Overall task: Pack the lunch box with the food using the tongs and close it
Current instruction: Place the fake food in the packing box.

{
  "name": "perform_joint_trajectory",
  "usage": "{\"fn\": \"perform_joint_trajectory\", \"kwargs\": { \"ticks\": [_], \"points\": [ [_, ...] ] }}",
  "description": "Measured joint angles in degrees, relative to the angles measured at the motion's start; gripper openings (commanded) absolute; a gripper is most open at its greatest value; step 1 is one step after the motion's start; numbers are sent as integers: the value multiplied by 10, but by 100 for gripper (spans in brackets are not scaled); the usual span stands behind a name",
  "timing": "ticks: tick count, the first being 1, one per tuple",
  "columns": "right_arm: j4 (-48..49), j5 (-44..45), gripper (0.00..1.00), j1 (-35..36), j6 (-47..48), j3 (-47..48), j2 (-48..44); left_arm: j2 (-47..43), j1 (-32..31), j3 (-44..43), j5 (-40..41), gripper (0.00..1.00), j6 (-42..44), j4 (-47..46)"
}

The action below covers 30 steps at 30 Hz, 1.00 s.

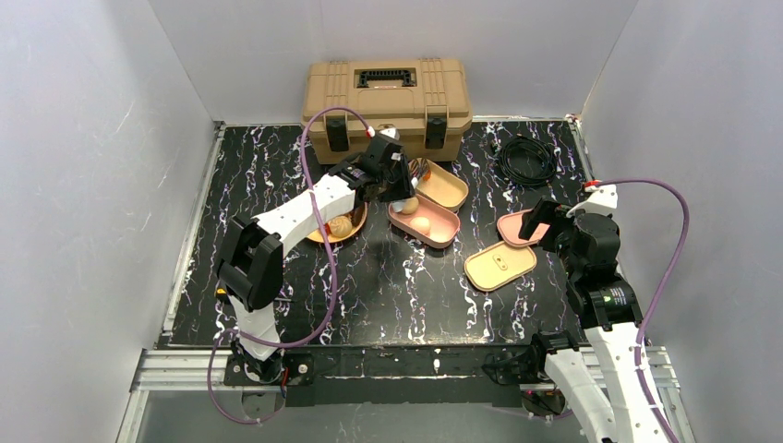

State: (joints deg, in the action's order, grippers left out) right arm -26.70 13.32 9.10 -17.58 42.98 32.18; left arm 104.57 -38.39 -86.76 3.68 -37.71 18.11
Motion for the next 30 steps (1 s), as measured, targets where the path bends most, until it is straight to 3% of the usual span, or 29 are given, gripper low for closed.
{"fn": "perform_joint_trajectory", "kwargs": {
  "ticks": [13,24,30],
  "points": [
    [-2,0,100,0,0,0,-1,-23,0,-10,1,30,33,29],
    [-3,0,100,0,0,0,-4,-317,17,98,26,30,140,155],
    [-4,0,100,0,0,0,-3,-410,96,223,17,32,177,211]
  ]
}}
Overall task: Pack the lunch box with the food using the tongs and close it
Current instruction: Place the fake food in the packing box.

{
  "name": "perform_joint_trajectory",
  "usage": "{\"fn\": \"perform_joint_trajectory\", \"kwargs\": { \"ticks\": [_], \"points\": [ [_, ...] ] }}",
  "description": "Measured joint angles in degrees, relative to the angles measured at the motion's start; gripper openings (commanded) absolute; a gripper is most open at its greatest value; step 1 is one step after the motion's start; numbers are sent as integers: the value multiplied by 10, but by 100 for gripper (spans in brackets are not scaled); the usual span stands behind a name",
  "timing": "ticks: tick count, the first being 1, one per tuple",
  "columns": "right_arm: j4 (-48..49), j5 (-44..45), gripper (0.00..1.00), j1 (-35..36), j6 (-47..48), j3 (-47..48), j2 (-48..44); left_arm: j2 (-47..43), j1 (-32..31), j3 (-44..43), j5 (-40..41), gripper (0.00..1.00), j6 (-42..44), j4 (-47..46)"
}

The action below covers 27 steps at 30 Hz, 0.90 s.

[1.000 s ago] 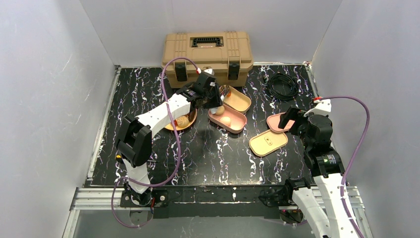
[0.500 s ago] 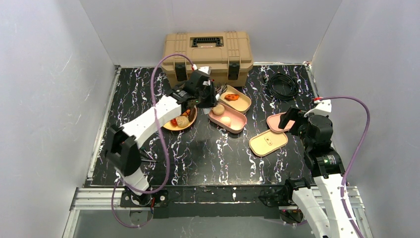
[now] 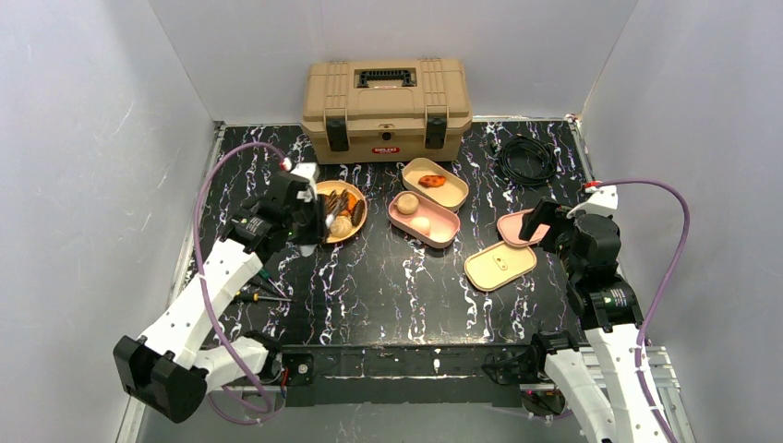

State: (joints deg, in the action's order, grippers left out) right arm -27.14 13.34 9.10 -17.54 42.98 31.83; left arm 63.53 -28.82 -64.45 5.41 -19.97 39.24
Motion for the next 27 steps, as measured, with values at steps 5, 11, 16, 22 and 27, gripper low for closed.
{"fn": "perform_joint_trajectory", "kwargs": {
  "ticks": [5,11,16,22,27],
  "points": [
    [-3,1,100,0,3,2,2,-10,63,59,-5,33,14,23],
    [-15,5,100,0,8,13,3,-2,71,67,-6,35,29,7],
    [-16,5,100,0,10,13,5,23,79,68,4,36,35,-8],
    [-19,5,100,0,10,13,5,36,103,77,15,38,39,-17],
    [-19,4,100,0,10,13,6,53,113,77,16,41,44,-22]
  ]
}}
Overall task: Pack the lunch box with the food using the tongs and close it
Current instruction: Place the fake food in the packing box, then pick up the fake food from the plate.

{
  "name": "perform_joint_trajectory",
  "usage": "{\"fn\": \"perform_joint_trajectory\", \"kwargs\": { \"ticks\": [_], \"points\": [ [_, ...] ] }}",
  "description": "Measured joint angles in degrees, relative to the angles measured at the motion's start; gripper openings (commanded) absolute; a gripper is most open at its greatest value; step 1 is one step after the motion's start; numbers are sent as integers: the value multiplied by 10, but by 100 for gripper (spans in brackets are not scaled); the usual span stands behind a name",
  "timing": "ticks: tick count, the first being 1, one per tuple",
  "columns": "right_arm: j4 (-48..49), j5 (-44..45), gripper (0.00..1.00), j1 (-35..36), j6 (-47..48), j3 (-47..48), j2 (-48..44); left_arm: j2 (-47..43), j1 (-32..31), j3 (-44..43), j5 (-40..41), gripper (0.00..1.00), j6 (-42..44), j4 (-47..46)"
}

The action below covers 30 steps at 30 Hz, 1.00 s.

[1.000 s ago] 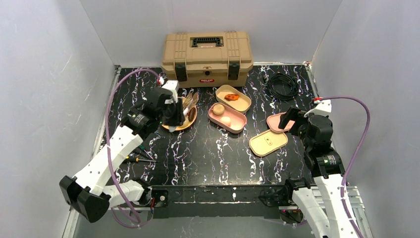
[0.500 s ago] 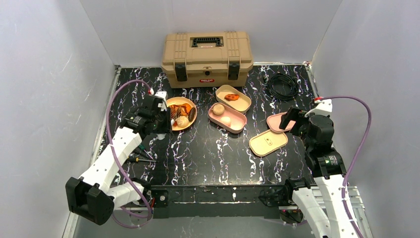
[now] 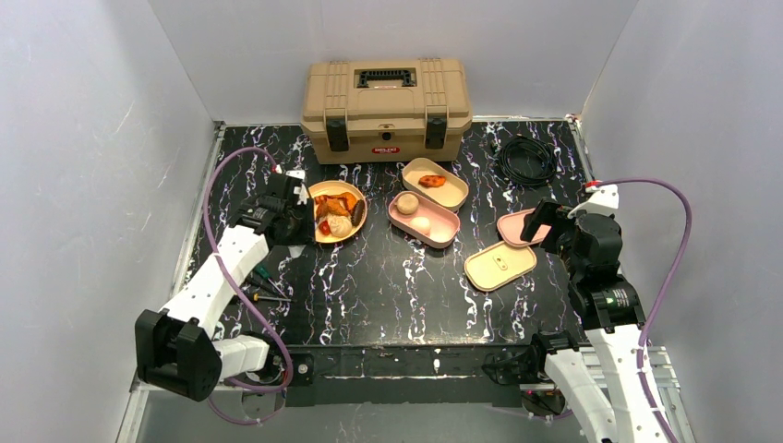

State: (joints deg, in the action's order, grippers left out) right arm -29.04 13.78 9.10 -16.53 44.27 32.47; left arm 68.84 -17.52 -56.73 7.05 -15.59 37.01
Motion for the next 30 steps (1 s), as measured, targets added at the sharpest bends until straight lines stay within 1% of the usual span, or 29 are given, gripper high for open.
{"fn": "perform_joint_trajectory", "kwargs": {
  "ticks": [7,13,14,15,17,18,20,24,30],
  "points": [
    [0,0,100,0,0,0,0,25,14,0,-14,46,0,-6],
    [0,0,100,0,0,0,0,38,20,0,-24,46,0,-6],
    [0,0,100,0,0,0,0,40,21,0,-26,43,0,-6],
    [0,0,100,0,0,0,0,41,21,0,-28,37,0,-6],
    [0,0,100,0,0,0,0,42,22,0,-33,21,0,-7],
    [0,0,100,0,0,0,0,42,22,0,-35,14,0,-8],
    [0,0,100,0,0,0,0,42,23,0,-37,5,2,-10],
    [0,0,100,0,0,0,0,42,25,0,-42,1,4,-11],
    [0,0,100,0,0,0,0,39,25,0,-41,0,4,-12]
  ]
}}
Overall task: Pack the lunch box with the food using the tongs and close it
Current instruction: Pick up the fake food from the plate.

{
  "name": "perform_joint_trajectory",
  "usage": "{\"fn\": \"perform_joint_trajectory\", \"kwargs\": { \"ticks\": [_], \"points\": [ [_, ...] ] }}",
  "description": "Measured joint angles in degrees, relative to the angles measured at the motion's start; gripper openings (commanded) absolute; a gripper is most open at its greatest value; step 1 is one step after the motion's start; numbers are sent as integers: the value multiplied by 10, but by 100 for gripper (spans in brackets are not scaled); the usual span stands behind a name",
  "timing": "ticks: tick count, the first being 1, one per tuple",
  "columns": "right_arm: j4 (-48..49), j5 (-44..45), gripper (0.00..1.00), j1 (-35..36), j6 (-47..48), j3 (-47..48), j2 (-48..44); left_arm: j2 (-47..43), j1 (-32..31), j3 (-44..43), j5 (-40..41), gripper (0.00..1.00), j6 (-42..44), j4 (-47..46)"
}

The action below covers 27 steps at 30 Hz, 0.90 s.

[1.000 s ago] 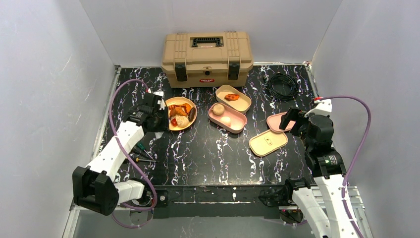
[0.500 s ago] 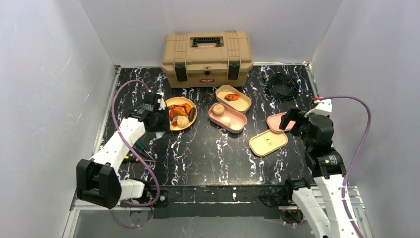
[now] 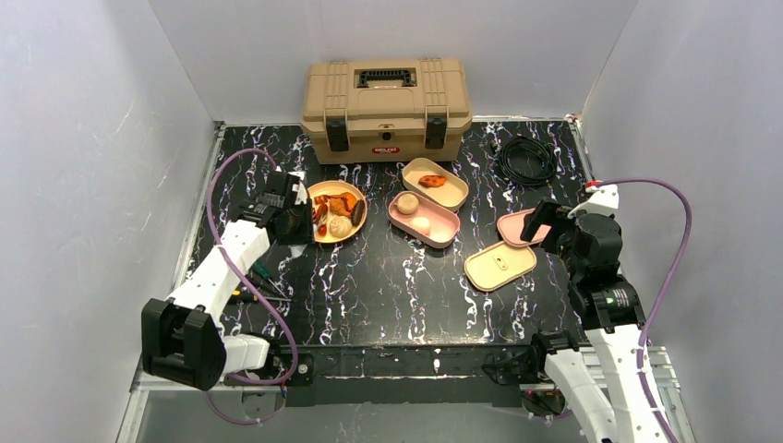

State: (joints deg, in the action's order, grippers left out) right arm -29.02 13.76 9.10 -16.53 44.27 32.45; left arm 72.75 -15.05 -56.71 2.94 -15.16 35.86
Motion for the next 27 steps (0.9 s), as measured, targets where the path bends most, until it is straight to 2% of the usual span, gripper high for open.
{"fn": "perform_joint_trajectory", "kwargs": {
  "ticks": [10,18,23,27],
  "points": [
    [0,0,100,0,0,0,0,-98,0,38,1,0,0,-11],
    [0,0,100,0,0,0,0,-130,-7,37,-56,0,-21,-15],
    [0,0,100,0,0,0,0,-128,-64,9,-60,0,-45,-6],
    [0,0,100,0,0,0,-2,-92,-130,-53,-49,0,-61,-6]
  ]
}}
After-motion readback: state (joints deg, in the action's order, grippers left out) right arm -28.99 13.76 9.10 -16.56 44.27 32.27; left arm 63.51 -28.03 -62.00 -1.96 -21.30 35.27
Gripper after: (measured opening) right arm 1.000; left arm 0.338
